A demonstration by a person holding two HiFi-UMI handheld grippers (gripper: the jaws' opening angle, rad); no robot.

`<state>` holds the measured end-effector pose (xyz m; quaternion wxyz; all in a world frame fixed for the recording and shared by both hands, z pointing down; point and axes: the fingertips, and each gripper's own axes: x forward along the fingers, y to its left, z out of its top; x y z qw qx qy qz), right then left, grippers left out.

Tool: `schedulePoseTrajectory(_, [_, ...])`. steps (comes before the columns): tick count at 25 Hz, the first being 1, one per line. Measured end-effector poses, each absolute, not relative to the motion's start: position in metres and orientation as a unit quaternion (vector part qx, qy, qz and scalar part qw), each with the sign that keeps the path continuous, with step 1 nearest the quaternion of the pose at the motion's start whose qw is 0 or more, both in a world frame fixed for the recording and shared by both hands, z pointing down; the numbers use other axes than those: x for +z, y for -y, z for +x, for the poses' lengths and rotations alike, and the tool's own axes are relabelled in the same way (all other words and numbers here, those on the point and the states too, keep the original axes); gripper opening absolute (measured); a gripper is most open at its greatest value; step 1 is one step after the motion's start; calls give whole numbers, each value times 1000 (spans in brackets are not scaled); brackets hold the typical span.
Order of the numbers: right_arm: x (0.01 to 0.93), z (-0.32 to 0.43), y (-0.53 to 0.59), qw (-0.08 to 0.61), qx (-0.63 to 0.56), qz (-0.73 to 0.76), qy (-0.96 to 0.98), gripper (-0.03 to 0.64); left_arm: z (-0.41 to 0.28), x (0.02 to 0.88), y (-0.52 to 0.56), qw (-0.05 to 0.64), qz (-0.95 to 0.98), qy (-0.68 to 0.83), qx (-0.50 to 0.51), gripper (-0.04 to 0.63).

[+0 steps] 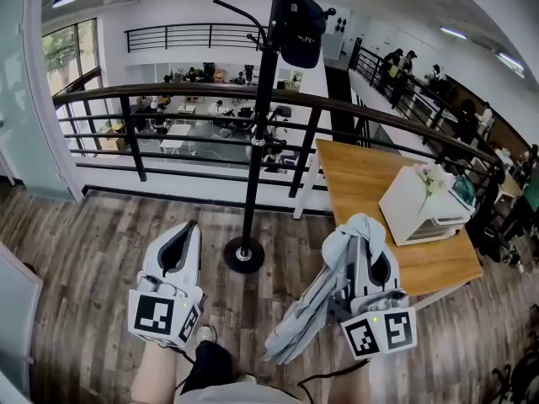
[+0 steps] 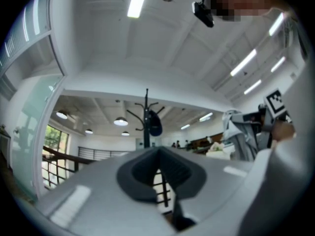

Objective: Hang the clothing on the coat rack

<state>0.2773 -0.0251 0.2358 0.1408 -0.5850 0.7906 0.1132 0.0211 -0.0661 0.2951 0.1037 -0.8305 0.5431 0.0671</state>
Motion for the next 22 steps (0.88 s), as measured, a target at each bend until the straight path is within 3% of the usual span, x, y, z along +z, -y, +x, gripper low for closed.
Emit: schedulePoseTrajectory(22, [204,188,193,161,140,-615,-759,5,-70,290,250,135,-851,-500,83,9])
